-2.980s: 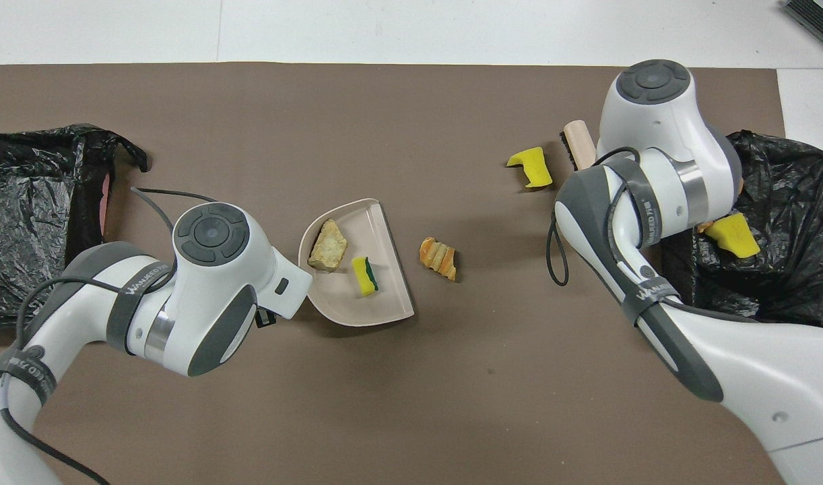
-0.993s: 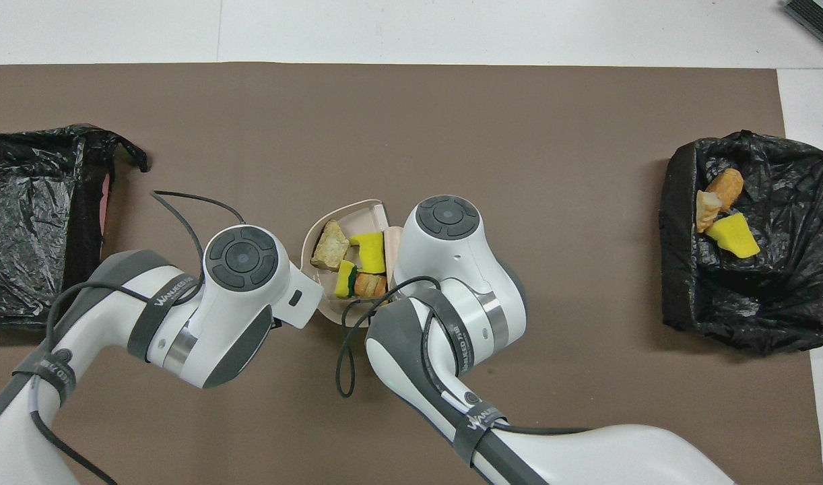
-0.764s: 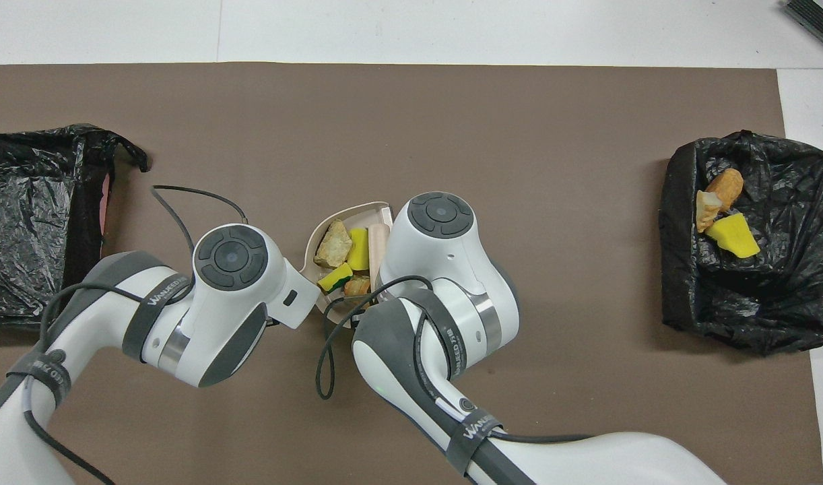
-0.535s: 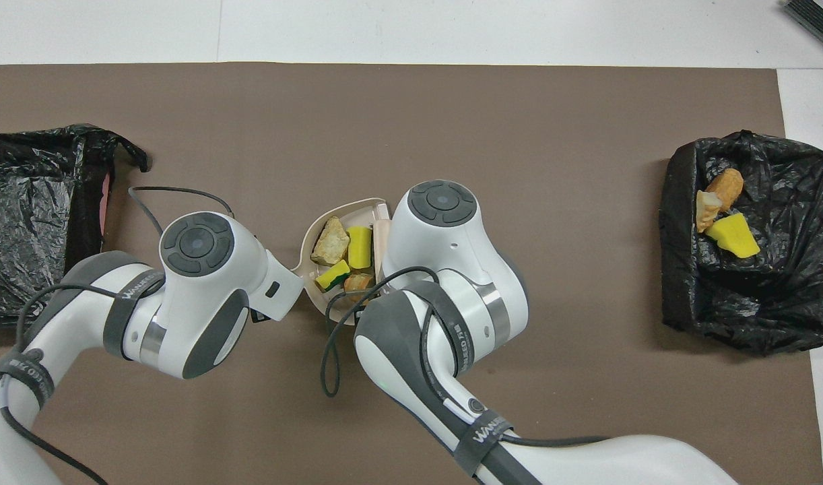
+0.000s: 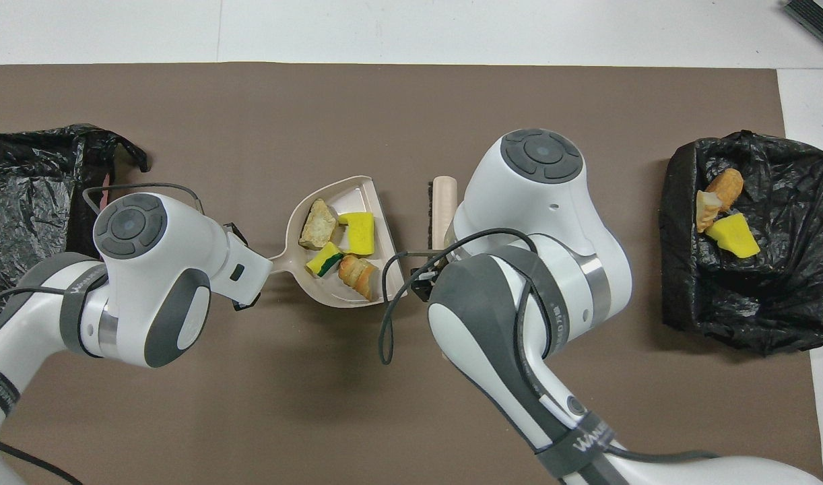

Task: Sweep and dump trash in bin
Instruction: 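Lift the loaded dustpan toward the near bag while the right gripper withdraws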

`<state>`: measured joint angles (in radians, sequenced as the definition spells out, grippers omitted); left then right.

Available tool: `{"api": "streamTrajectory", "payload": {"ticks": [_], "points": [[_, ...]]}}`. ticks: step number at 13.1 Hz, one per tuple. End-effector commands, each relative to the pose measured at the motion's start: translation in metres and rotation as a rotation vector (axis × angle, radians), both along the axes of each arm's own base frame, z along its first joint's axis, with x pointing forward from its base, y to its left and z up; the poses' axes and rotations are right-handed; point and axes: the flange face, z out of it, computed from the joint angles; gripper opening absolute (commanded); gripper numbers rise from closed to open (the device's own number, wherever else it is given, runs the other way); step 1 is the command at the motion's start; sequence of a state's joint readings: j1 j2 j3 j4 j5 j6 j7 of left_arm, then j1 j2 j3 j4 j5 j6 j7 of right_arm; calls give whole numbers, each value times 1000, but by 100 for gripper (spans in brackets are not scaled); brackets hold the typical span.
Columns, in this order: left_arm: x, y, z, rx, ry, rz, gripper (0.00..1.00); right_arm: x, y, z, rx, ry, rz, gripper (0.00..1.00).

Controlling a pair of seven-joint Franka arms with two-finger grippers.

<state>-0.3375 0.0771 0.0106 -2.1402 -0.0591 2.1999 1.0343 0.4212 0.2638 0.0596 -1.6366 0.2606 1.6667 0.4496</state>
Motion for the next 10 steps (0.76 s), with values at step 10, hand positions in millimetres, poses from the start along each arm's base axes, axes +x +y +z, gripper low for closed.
{"api": "streamTrajectory", "payload": {"ticks": [10], "points": [[100, 169, 128, -9, 33, 163, 0, -77, -16, -16, -61, 105, -25, 0]]}}
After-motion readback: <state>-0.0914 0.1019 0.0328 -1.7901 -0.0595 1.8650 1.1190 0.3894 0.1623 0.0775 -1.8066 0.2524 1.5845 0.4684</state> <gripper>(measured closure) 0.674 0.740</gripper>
